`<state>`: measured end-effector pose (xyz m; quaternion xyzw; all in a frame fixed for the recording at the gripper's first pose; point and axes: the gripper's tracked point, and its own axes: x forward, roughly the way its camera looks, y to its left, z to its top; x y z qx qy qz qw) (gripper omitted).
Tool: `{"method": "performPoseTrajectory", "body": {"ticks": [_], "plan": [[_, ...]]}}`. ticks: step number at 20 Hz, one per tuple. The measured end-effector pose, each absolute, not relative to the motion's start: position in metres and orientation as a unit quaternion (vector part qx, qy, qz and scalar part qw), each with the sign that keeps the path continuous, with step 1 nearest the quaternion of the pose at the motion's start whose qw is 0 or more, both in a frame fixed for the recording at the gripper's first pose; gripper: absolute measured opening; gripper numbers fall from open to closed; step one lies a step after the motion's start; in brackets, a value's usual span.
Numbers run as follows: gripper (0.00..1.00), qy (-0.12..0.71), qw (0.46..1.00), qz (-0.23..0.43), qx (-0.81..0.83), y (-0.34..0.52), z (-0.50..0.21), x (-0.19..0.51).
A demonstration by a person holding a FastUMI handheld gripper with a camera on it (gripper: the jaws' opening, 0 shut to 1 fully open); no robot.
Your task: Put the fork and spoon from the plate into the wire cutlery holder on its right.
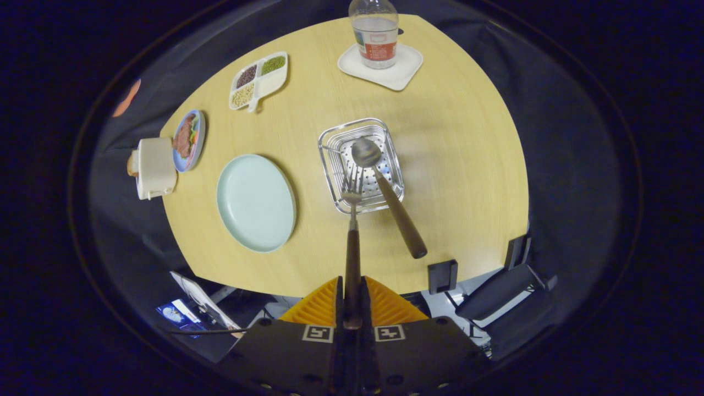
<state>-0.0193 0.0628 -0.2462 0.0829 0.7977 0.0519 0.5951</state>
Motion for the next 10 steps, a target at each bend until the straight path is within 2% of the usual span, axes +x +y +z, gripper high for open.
{"method": "performPoseTrajectory", "body": {"ticks": [1,6,8,10], "plan": [[0.19,0.795,0.598,0.056,0.087,0.065,-0.244,-0.017],[0.88,0.764,0.635,0.073,0.084,0.072,-0.238,-0.002],[0.96,0.737,0.667,0.078,0.073,0.072,-0.230,0.015],[0.97,0.701,0.705,0.079,0.070,0.073,-0.219,0.034]]}}
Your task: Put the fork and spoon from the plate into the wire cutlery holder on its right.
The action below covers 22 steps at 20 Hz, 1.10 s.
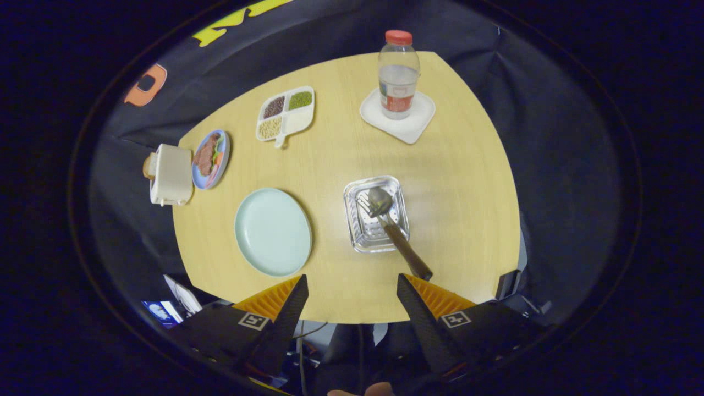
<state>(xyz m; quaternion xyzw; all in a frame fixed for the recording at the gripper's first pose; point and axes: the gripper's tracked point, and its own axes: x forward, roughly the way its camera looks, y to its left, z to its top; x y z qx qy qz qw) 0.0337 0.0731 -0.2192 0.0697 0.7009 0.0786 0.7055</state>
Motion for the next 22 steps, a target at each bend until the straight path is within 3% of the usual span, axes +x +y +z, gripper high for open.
{"method": "performPoseTrajectory", "body": {"ticks": [6,12,18,22], "plan": [[0.96,0.568,0.808,0.138,0.078,0.096,-0.159,0.069],[0.97,0.338,0.928,0.132,0.089,0.079,-0.043,0.114],[0.96,0.145,0.979,0.125,0.066,0.063,0.046,0.106],[0.96,0.098,0.984,0.139,0.046,0.068,0.066,0.091]]}}
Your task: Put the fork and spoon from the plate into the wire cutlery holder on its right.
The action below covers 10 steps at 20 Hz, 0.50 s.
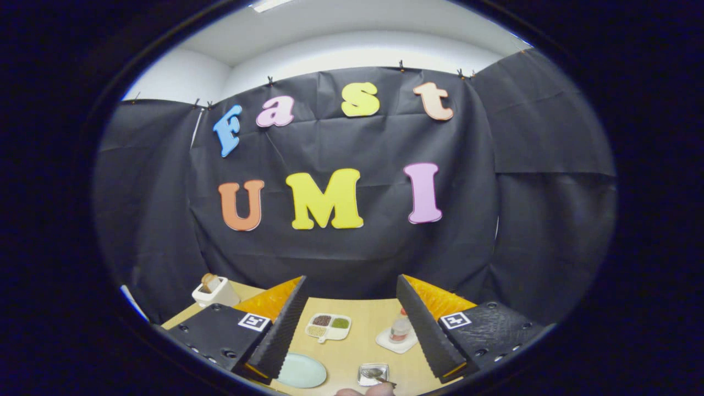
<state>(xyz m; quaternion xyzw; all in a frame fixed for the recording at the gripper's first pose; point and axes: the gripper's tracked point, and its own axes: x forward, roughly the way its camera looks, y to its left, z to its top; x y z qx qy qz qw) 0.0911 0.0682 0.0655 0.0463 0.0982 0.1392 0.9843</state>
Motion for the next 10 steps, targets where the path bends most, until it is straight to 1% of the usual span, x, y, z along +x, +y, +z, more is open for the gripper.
{"method": "performPoseTrajectory", "body": {"ticks": [10], "plan": [[0.96,0.095,0.985,0.129,0.063,0.070,0.041,0.079]]}}
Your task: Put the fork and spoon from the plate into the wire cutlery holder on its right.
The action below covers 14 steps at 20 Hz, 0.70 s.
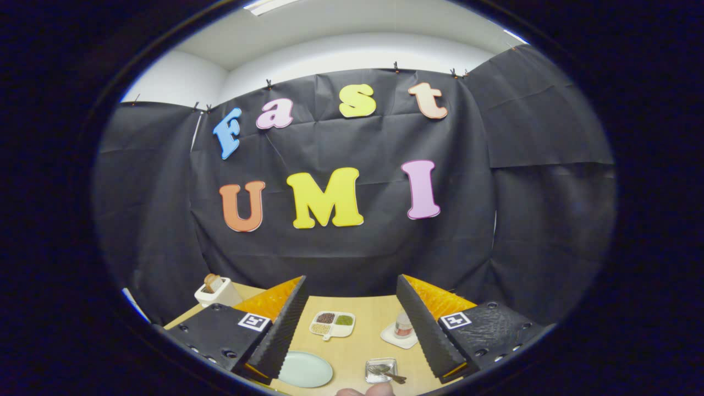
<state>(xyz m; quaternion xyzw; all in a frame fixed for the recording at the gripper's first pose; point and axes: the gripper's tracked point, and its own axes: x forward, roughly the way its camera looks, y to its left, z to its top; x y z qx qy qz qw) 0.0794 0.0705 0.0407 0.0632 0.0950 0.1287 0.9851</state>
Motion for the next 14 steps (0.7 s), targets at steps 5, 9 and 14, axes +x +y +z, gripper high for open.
{"method": "performPoseTrajectory", "body": {"ticks": [5,9,14], "plan": [[0.96,0.071,0.988,0.126,0.054,0.070,0.048,0.077],[0.96,0.053,0.989,0.131,0.040,0.075,0.056,0.072],[0.96,0.039,0.990,0.134,0.033,0.087,0.063,0.071]]}}
